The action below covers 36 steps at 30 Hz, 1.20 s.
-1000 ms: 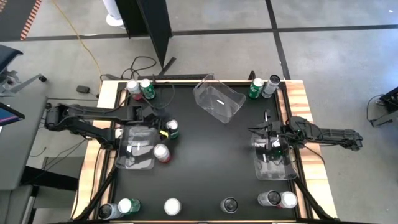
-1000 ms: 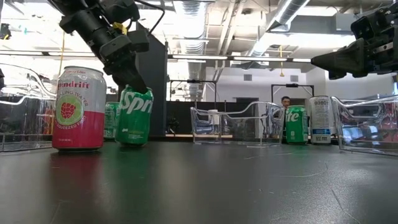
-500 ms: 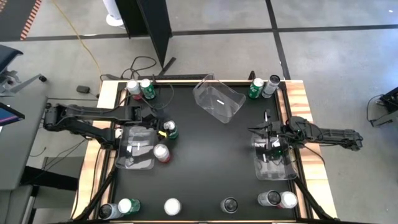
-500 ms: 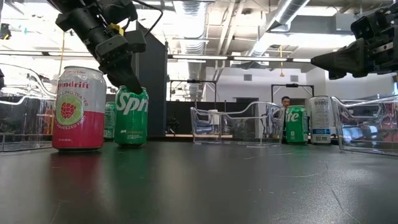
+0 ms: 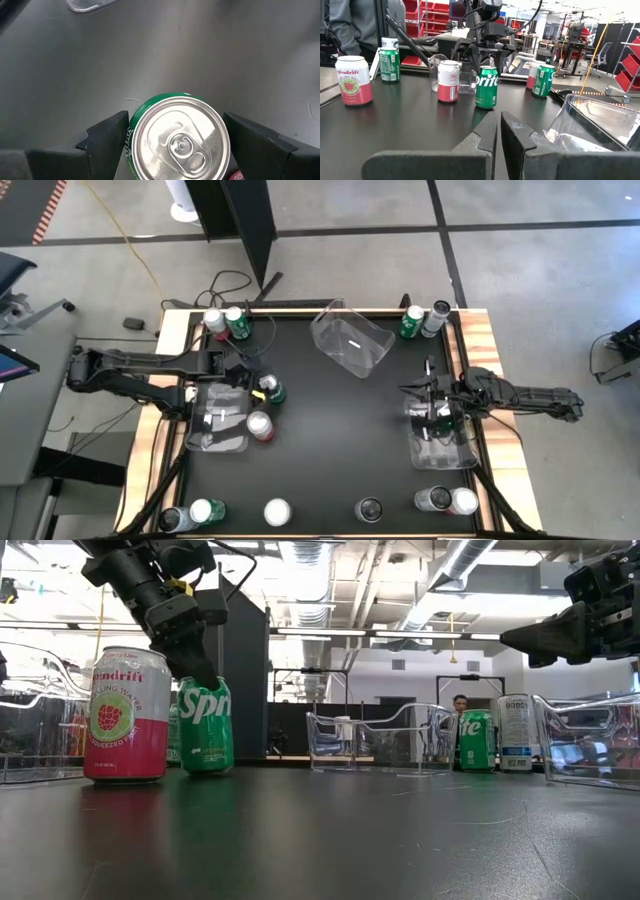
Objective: Sort soda cans
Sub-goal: Put the middle left green soda can into the middle transparent bin
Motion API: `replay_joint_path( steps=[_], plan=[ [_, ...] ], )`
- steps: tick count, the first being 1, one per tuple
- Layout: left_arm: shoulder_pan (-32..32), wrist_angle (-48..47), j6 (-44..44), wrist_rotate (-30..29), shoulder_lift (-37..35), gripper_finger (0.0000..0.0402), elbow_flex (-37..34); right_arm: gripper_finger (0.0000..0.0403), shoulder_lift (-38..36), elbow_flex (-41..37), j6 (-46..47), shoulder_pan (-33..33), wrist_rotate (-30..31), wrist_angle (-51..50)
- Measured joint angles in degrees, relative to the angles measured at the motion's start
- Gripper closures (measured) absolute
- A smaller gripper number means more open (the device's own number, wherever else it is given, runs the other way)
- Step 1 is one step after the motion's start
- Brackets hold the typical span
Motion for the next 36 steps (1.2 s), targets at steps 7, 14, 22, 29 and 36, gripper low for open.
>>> replay_joint_path(
  steps=[7, 14, 22, 29, 36],
  plan=[
    [0.02, 0.02, -0.44, -0.03, 0.12, 0.0087, 0.00, 0.0358, 0.00, -0.02, 0.01, 0.00, 0.00, 0.00],
    [0.82, 2.62, -0.44, -0.11, 3.69, 0.0087, 0.31, 0.0358, 0.02, -0.02, -0.01, 0.00, 0.00, 0.00],
    [0.96, 3.35, 0.53, -0.16, 4.26, 0.0087, 0.31, 0.0358, 0.00, -0.02, 0.01, -0.04, 0.00, 0.00],
    [0.96, 3.13, 0.10, -0.20, 4.26, 0.0087, 0.31, 0.0358, 0.00, 0.00, 0.01, -0.04, 0.00, 0.00],
    [1.01, 3.12, -0.46, 0.77, 4.38, 0.0082, 0.31, 0.0358, 0.00, -0.02, 0.01, -0.04, 0.00, 0.00]
  ],
)
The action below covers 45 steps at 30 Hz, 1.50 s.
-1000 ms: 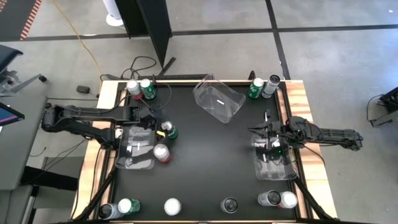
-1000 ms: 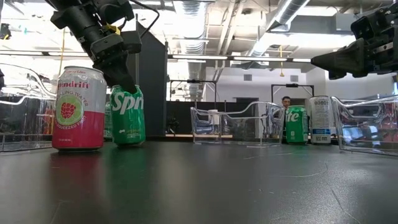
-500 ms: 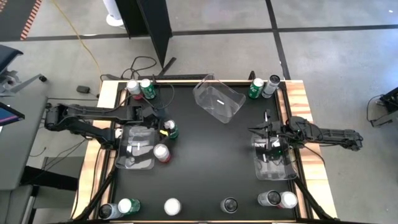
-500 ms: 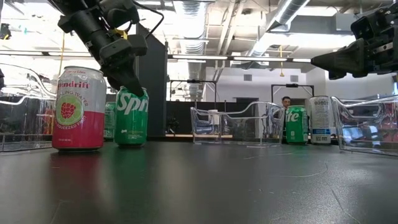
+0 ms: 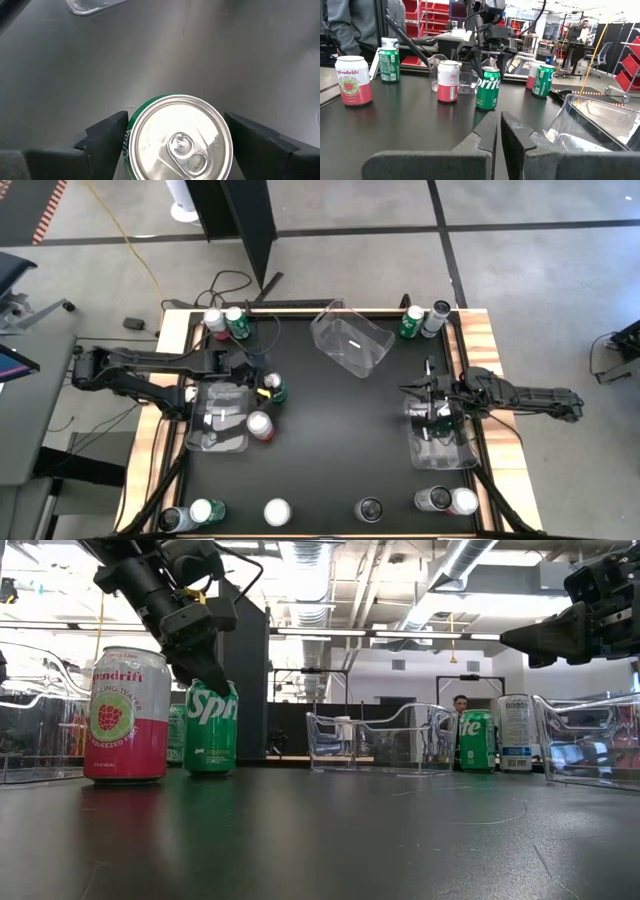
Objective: Sort soda cans
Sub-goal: Put the middle left green soda can into the middle transparent bin
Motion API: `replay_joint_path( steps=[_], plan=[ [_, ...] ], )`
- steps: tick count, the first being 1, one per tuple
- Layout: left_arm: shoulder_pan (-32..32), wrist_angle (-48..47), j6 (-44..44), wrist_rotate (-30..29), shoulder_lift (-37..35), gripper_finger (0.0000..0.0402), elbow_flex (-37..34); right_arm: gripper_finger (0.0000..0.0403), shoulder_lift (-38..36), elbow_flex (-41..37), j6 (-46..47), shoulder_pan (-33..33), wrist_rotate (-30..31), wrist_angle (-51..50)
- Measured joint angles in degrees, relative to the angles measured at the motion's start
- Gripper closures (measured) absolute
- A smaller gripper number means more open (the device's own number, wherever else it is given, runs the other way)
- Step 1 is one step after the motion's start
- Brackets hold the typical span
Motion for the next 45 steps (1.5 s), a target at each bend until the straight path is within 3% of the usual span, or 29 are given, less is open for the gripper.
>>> replay_joint_path(
  steps=[17, 23, 45],
  plan=[
    [-0.07, -0.74, 0.01, -2.43, 0.38, 0.0077, -0.35, 0.0358, 0.01, 0.02, 0.00, 0.00, 0.00, 0.00],
    [-0.07, 0.60, 0.59, -3.20, 0.28, 0.0098, -0.35, 0.0358, 0.01, 0.01, 0.00, 0.00, 0.00, 0.00],
    [-0.02, 6.22, 3.95, -4.02, 0.31, 0.0099, -0.42, 0.0358, 0.00, 0.01, 0.00, 0.00, -0.01, 0.00]
  ],
)
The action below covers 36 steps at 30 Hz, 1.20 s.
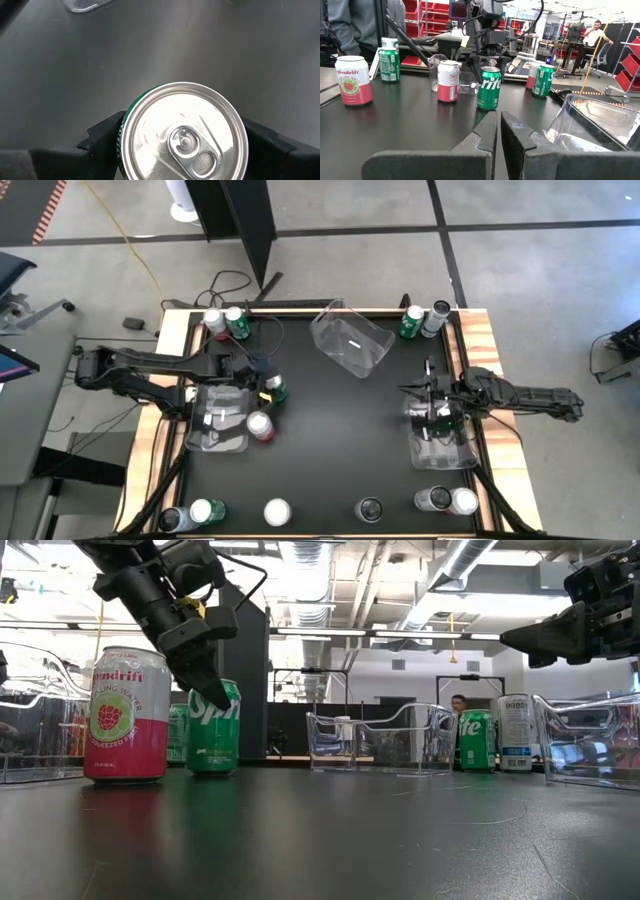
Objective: Sort soda cans
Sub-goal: Put the middle left green soda can into the middle transparent bin
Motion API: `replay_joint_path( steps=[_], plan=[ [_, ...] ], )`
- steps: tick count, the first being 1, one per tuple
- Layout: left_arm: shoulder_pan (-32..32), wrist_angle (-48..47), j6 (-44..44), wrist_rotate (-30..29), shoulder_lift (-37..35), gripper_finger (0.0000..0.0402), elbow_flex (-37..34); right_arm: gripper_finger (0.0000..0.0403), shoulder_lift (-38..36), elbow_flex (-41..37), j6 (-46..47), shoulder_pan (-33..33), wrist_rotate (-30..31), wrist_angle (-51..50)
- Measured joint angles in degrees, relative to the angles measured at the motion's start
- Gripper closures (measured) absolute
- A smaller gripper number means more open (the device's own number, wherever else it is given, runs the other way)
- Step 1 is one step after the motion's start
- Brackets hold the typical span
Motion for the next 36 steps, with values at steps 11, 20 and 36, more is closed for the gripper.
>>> replay_joint_path(
  steps=[11, 20, 36],
  plan=[
    [0.02, -0.05, 2.32, -0.86, 0.09, 0.0099, 2.69, 0.0358, 0.00, -0.01, 0.00, 0.00, 0.00, -0.01],
    [0.02, -0.64, 3.53, -1.04, -0.02, 0.0099, 6.18, 0.0358, 0.02, -0.01, 0.00, 0.00, 0.01, 0.00],
    [0.00, -7.05, 4.06, -5.94, -0.13, 0.0099, 19.38, 0.0358, 0.00, 0.00, 0.00, 0.00, 0.01, -0.02]
  ],
)
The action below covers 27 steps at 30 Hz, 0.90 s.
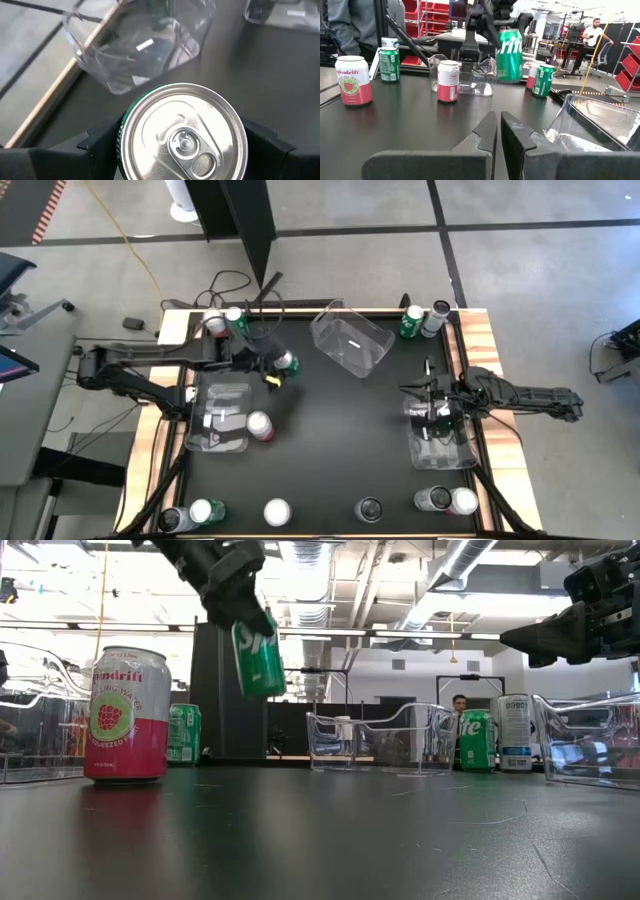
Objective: Sort soda cans
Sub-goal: Put the middle left green soda can into the middle transparent bin
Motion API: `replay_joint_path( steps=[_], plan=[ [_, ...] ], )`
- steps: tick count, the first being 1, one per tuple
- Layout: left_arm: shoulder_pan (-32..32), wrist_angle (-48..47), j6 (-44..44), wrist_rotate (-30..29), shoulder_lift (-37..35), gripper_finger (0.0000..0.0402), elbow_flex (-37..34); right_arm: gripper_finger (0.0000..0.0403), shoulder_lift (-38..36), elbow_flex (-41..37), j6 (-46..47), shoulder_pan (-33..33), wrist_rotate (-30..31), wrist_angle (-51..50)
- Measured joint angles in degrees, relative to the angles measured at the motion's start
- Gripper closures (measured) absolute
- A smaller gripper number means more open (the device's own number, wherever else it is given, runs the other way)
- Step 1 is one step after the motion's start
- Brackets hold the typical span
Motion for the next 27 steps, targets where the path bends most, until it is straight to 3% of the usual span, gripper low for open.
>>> replay_joint_path(
  steps=[15, 27],
  plan=[
    [0.09, -0.31, 4.96, -0.33, -0.02, 0.0099, 10.32, 0.0358, 0.00, -0.01, 0.00, 0.00, 0.00, 0.00],
    [3.71, 3.79, 6.50, 1.83, 0.65, 0.0099, 12.25, 0.0358, 0.02, 0.00, 0.00, 0.00, 0.00, 0.01]
  ],
)
